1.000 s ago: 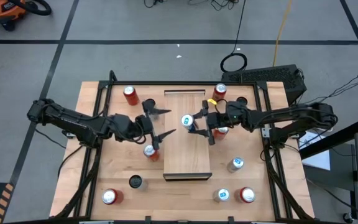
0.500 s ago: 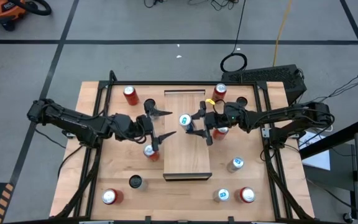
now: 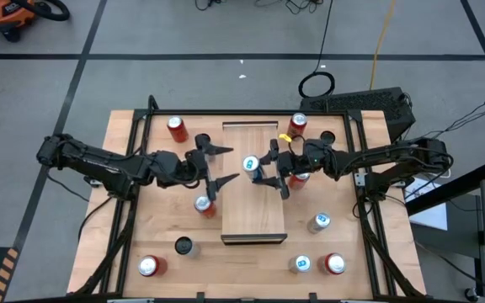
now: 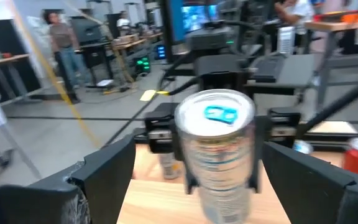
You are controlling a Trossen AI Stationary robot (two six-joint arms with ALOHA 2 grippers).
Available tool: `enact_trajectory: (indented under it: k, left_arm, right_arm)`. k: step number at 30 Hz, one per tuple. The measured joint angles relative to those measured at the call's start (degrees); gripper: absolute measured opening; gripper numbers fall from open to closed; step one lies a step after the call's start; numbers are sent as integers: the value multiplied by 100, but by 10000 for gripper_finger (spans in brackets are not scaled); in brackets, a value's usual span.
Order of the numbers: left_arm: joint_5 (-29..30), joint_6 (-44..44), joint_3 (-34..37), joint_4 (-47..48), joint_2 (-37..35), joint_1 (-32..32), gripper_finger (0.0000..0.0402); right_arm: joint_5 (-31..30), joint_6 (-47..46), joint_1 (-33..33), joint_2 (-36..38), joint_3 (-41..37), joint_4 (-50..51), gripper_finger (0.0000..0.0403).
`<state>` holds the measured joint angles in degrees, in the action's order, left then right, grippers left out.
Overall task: Place canned beverage on shelf
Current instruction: Put the top left blue soda can on the shelf
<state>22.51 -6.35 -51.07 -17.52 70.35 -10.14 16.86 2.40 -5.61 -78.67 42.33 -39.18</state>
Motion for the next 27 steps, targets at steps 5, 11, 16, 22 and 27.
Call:
enact_trajectory:
  k: [5, 11, 16, 22, 27]
  left_arm:
    - [-106, 7, 0, 4, 0, -43, 352]
    - [4, 156, 0, 119, -45, -35, 352]
    - [395, -79, 0, 378, -44, 5, 352]
    - [454, 408, -49, 305, -64, 144, 352]
    - [284, 1938, -378, 335, -169, 173, 352]
  right_arm:
    - [-2, 143, -15, 0, 0, 4, 204]
    - [-9, 630, -128, 4, 0, 112, 204]
    - [-14, 804, -184, 4, 0, 183, 204]
    - [-13, 371, -181, 4, 0, -214, 204]
    - [-13, -533, -181, 4, 0, -356, 204]
